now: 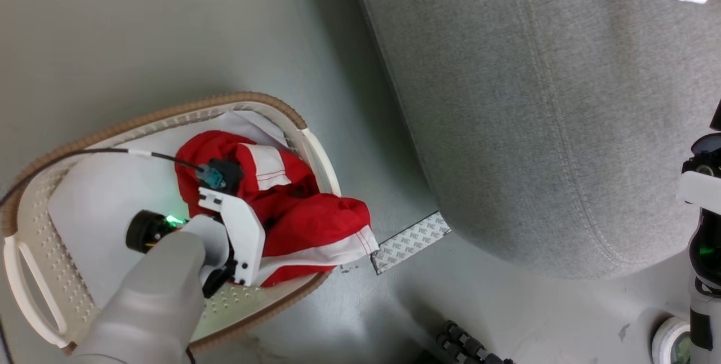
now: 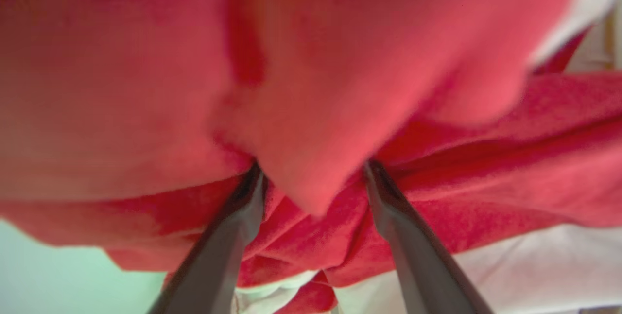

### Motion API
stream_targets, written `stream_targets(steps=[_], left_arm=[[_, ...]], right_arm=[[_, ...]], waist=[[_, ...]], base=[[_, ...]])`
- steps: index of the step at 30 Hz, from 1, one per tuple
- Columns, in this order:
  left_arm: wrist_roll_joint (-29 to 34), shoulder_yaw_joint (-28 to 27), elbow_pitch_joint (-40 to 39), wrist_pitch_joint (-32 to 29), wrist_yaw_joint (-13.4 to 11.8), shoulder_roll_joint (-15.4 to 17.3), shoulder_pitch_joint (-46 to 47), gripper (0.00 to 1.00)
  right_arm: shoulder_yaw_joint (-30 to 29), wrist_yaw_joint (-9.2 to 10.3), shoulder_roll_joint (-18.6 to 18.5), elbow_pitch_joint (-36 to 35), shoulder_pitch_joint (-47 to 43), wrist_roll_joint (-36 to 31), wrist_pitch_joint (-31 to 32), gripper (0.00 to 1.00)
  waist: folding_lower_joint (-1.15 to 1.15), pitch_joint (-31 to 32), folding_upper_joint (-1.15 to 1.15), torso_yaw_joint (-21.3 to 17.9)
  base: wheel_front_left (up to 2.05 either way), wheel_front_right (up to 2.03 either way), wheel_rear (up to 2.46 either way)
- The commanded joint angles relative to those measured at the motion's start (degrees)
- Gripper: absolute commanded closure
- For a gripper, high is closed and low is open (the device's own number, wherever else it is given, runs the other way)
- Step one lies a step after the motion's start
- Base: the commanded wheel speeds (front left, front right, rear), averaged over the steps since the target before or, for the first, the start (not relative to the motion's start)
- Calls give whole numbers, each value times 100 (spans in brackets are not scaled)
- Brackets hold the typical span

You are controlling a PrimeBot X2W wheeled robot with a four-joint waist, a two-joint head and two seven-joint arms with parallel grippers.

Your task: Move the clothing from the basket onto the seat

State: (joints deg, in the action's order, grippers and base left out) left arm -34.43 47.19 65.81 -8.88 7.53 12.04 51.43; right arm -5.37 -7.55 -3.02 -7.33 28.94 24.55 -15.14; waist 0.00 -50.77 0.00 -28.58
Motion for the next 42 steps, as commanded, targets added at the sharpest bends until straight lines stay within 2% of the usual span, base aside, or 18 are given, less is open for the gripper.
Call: stream_targets(steps=[1, 2, 3, 4, 15, 18, 28, 42], left_arm=[[-128, 70, -20, -21, -10, 101, 43, 0], [-163, 115, -51, -8, -10, 121, 59, 4], [-214, 170, -106, 51, -10, 144, 80, 78], [-276, 209, -160, 118, -10, 177, 109, 100], [-863, 684, -467, 527, -9, 446, 46, 100], [-911, 830, -555, 638, -9, 416, 15, 100], [-1584, 1422, -1068, 1283, -9, 5, -320, 100], [-2583, 2094, -1529, 2117, -9, -329, -774, 100]], right_arm=[[10, 13, 14, -14, -42, 0, 1, 0], [17, 13, 13, -3, -34, 9, 1, 0], [24, 13, 13, 18, -18, 23, 1, 0], [33, 13, 13, 41, 7, 38, 1, 0], [212, 13, 12, 256, 310, 183, 1, 0], [185, 13, 10, 328, 311, 116, 1, 0], [-151, 13, -16, 543, -111, -496, 1, 0], [-293, 13, -645, 957, -839, -616, 2, 0]], waist=[[0, -40, 0, 26], [0, -52, 0, 30], [0, -62, 0, 34], [0, -66, 0, 35], [0, 184, 0, -63], [0, 326, 0, -11], [0, 1646, 0, 794], [0, 3406, 0, 1738]], base=[[0, 0, 0], [0, 0, 0], [0, 0, 0], [0, 0, 0], [0, 0, 0], [0, 0, 0], [0, 0, 0], [0, 0, 0]])
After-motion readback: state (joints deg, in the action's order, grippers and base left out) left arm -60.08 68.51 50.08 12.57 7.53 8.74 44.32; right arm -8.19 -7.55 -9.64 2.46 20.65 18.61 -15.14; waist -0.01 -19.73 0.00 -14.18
